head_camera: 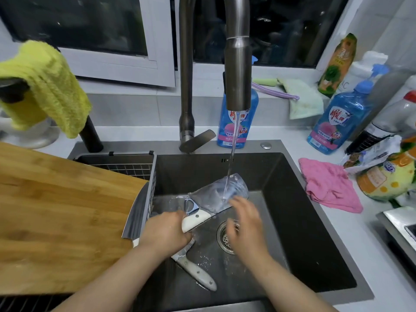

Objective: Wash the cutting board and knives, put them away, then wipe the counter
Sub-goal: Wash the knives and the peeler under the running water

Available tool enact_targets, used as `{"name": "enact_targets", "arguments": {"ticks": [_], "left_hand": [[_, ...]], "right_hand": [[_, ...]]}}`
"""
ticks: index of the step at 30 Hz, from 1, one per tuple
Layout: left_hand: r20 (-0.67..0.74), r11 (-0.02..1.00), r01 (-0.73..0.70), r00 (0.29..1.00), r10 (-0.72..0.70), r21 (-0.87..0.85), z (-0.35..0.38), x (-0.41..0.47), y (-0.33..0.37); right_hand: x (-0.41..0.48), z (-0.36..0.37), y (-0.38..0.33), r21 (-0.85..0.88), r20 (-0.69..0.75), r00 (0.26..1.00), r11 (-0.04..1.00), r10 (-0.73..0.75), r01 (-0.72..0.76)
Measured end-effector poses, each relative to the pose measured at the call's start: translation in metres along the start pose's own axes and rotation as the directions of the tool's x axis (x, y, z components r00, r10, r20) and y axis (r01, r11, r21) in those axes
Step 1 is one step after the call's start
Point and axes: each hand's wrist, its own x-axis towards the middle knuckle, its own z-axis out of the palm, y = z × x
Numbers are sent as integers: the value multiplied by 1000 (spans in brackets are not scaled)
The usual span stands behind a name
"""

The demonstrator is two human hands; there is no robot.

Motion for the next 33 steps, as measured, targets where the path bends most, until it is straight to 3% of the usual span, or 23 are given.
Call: {"name": "enact_targets", "arguments": {"ticks": [1,3,5,7,10,12,15,16,19,21,25,27,31,33], "left_hand": [[-8,1000,-10,1000,10,16,-1,0,0],[-18,999,-22,1000,23,45,-3,-1,-1],[-17,997,-36,999,38,67,-5,-1,-3],[-12,996,-43,999,44,80,-5,-2,-6],[-5,995,-42,999,43,92,-2,-3,-6],[-4,994,-41,999,41,104,0,-2,-5],[-11,992,-47,999,49,115,1,0,-4],[-7,992,-48,999,49,114,1,0,-5],[4,993,-51,999,51,105,2,0,-7],[6,994,-50,999,49,96,4,-1,-7],[1,994,-50,999,50,95,6,1,-2],[-1,994,-50,999,51,92,6,1,-2],[-11,996,-42,999,43,82,6,1,-6],[-18,997,-38,999,39,73,7,1,-6]], "right_hand": [[0,4,-3,-115,112,979,976,-172,185],[5,11,-2,-184,299,896,901,-329,392],[17,12,1,-251,465,847,880,-256,404],[28,6,4,-347,519,848,881,-105,321],[35,6,-3,-332,585,811,917,18,219],[29,12,-10,-231,547,823,917,-155,326],[26,10,-15,-85,634,726,909,-267,408],[28,9,-9,-96,659,713,913,-240,396],[40,4,14,-262,595,803,938,-27,226],[40,3,16,-299,574,818,940,41,162],[20,8,-9,-97,666,724,941,-182,326],[22,6,-8,-68,678,702,932,-220,357],[33,-1,22,-258,568,823,942,-33,216],[28,1,21,-270,527,848,936,-54,227]]}}
